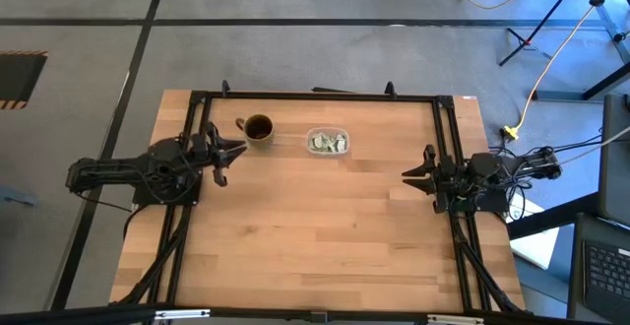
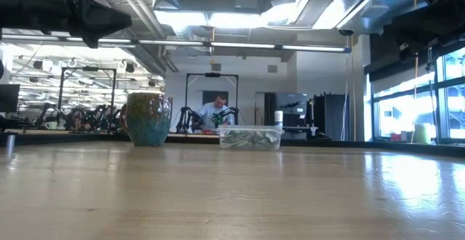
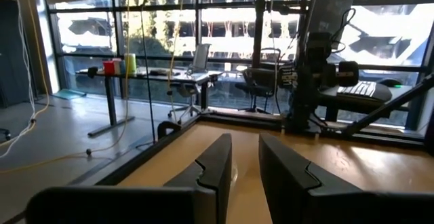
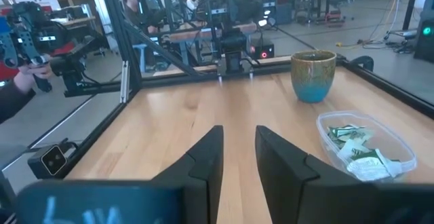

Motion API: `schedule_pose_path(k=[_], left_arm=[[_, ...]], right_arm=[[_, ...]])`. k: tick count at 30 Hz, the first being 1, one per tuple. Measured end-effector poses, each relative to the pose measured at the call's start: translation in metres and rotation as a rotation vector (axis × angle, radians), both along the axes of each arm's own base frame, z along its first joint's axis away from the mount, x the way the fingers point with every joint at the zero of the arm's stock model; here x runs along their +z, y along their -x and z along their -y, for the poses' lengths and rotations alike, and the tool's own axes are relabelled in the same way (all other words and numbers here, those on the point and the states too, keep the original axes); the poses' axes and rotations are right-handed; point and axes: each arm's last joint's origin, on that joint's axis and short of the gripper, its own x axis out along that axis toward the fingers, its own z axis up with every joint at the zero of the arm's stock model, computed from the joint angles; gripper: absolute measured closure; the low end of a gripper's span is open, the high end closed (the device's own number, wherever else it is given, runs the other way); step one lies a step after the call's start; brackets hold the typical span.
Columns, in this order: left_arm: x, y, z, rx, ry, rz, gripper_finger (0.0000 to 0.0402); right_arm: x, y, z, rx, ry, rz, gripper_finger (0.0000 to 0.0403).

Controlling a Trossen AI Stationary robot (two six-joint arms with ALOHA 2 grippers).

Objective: Pick and place Stevia / Truvia into bins
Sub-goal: Return to Home Position

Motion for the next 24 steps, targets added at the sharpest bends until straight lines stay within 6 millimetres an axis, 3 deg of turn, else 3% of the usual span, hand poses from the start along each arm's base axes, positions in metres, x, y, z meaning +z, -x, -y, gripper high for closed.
schedule_pose_path(k=[11, 18, 24], left_arm=[[-0.003, 0.000, 0.000, 0.007, 0.053, -0.009, 0.0331], [-0.025, -0.005, -0.001, 0.001, 0.058, 0.050, 0.0331], [-0.025, -0.004, -0.001, 0.009, 0.058, 0.050, 0.0332]], right_arm=[[-0.005, -0.002, 0.000, -0.038, -0.011, 0.006, 0.0313], [-0.015, -0.006, 0.000, -0.041, -0.006, 0.016, 0.0313], [-0.015, -0.006, 0.000, -0.041, -0.010, 0.020, 0.0313]])
